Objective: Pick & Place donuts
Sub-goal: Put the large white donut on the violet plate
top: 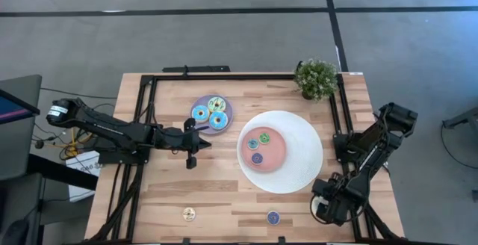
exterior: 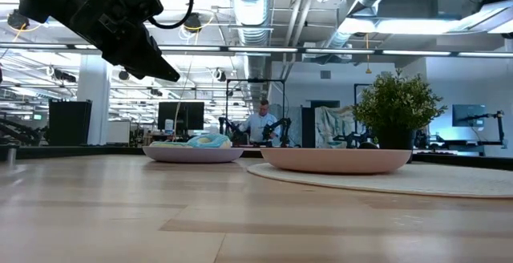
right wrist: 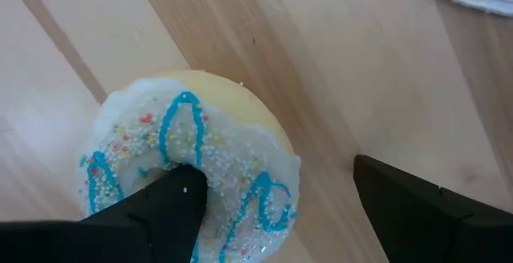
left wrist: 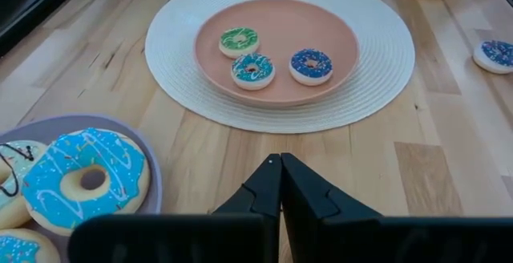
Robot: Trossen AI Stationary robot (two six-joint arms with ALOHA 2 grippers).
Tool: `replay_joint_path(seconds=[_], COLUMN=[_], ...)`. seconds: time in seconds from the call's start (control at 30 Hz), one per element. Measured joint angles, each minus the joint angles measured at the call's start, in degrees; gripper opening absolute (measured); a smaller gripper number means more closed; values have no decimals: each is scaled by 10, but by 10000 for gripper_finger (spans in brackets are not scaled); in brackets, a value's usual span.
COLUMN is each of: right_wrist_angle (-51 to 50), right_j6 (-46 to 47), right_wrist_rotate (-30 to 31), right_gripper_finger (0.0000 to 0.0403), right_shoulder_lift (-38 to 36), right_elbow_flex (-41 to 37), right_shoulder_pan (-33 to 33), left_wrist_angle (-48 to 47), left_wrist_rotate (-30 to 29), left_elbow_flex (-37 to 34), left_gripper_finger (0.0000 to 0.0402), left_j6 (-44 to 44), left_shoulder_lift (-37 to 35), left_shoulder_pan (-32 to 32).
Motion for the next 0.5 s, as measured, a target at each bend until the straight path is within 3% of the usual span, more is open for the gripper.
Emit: replay_joint_path(seconds=[0.5], right_wrist_angle=[12], right_j6=[1], right_wrist_rotate=[2], right_gripper_finger=[281], right_shoulder_lift=[1], right_elbow_flex=[0], right_shoulder_pan=[0], left_wrist_angle=[0], left_wrist_rotate=[0], left_elbow_flex=[0], left_gripper_finger=[0], left_j6=[-1], left_shoulder_lift=[0], left_shoulder_pan=[0])
